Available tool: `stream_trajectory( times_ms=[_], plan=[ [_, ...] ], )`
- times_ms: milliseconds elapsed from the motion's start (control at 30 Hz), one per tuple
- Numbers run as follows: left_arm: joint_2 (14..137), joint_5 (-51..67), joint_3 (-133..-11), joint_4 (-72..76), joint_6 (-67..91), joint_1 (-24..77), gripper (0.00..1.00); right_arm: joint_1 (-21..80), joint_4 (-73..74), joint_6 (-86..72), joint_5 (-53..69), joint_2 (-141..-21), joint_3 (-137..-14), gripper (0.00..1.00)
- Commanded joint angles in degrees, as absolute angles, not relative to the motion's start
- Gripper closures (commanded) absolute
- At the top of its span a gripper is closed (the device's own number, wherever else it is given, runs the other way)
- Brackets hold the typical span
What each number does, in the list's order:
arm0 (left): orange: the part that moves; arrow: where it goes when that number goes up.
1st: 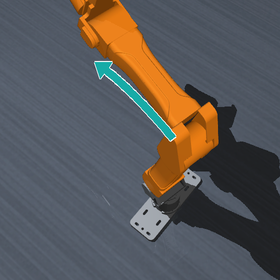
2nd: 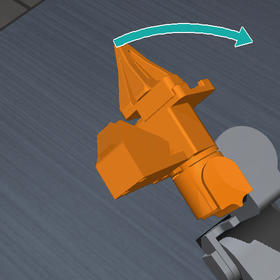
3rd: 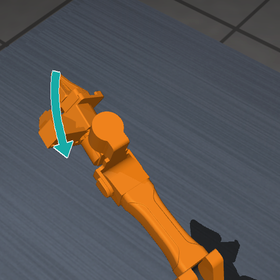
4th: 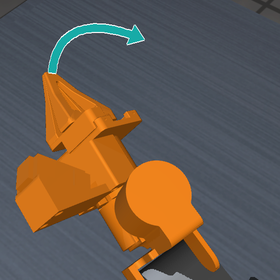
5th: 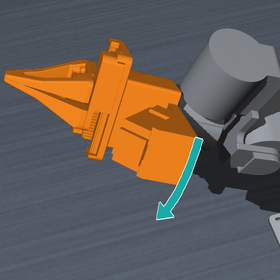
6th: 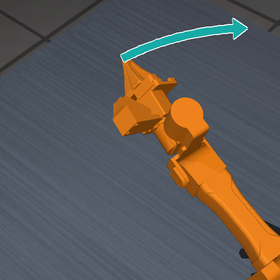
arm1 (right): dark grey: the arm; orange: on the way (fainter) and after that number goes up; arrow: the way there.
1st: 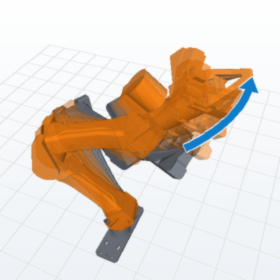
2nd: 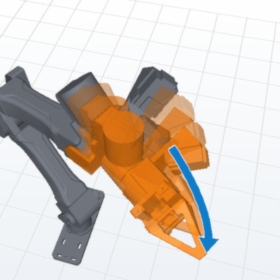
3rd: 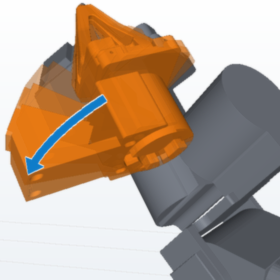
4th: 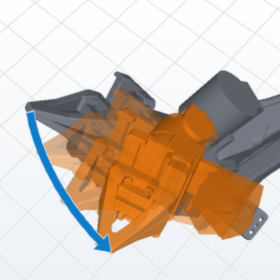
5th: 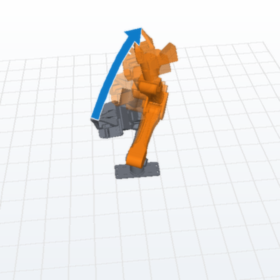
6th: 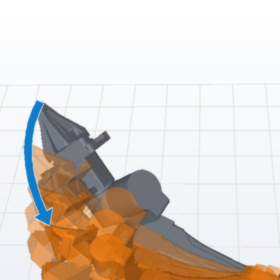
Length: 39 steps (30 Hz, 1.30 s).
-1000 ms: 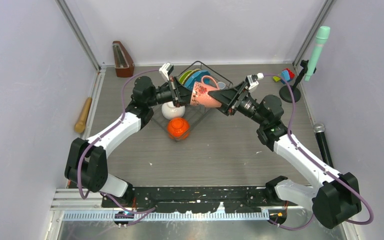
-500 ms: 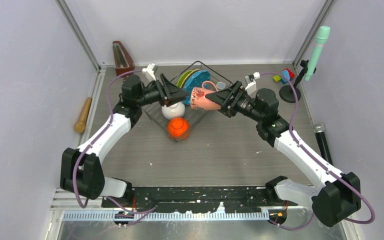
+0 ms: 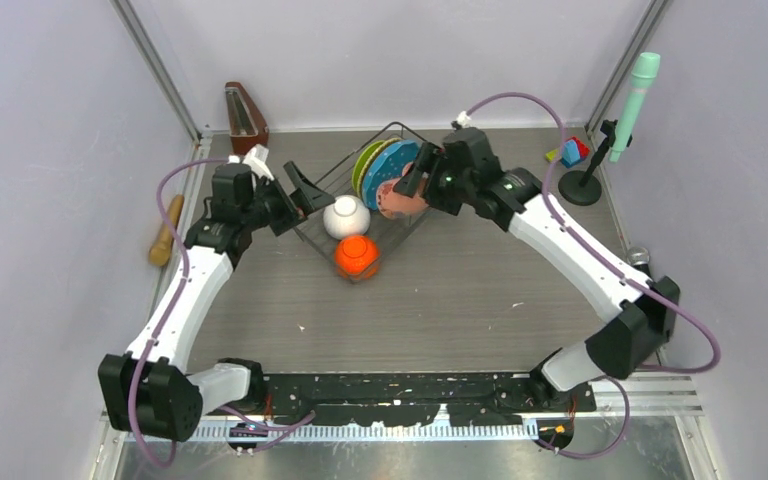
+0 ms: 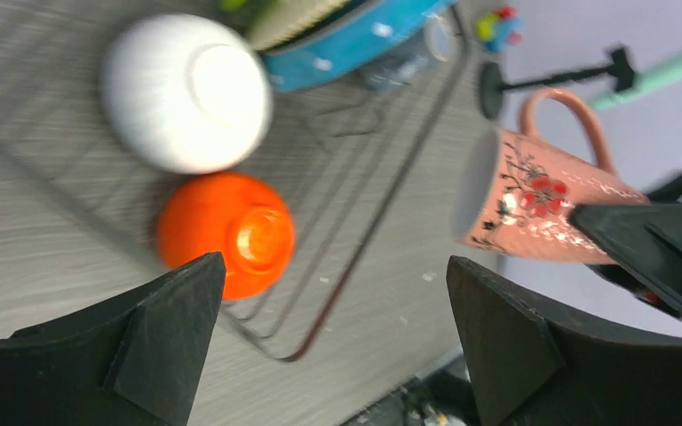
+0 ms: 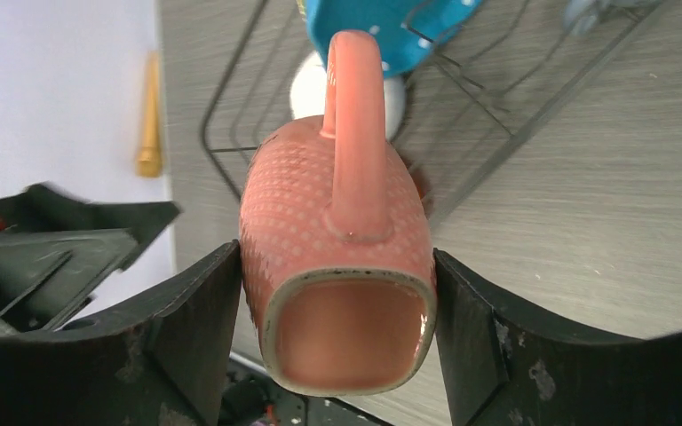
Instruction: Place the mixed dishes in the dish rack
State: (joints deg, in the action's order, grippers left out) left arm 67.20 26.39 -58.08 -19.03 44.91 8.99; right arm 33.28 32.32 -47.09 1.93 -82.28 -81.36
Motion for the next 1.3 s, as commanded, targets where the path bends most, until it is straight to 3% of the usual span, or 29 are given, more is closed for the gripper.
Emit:
stream_trajectory(
  times_ms=[0, 267, 533, 1267],
  plan=[
    [63.14, 8.95, -60.92, -30.65, 38.67, 8.72, 0.00, 37.60, 45.90, -46.89, -15.74, -88.08, -93.74, 1.00],
    [61.11, 5.24, -59.88, -32.30, 38.51, 8.61, 0.00, 43.65, 66.12, -62.81, -30.84, -104.69, -113.41, 1.00],
    [60.17, 5.78, -58.43, -32.25, 39.20, 8.61, 0.00, 44.78, 67.24, -65.77, -31.34, -113.02, -120.55, 1.00],
    [61.43, 8.61, -57.52, -30.97, 39.82, 8.61, 0.01, 45.03, 67.65, -77.96, -31.40, -125.26, -122.51, 1.00]
  ],
)
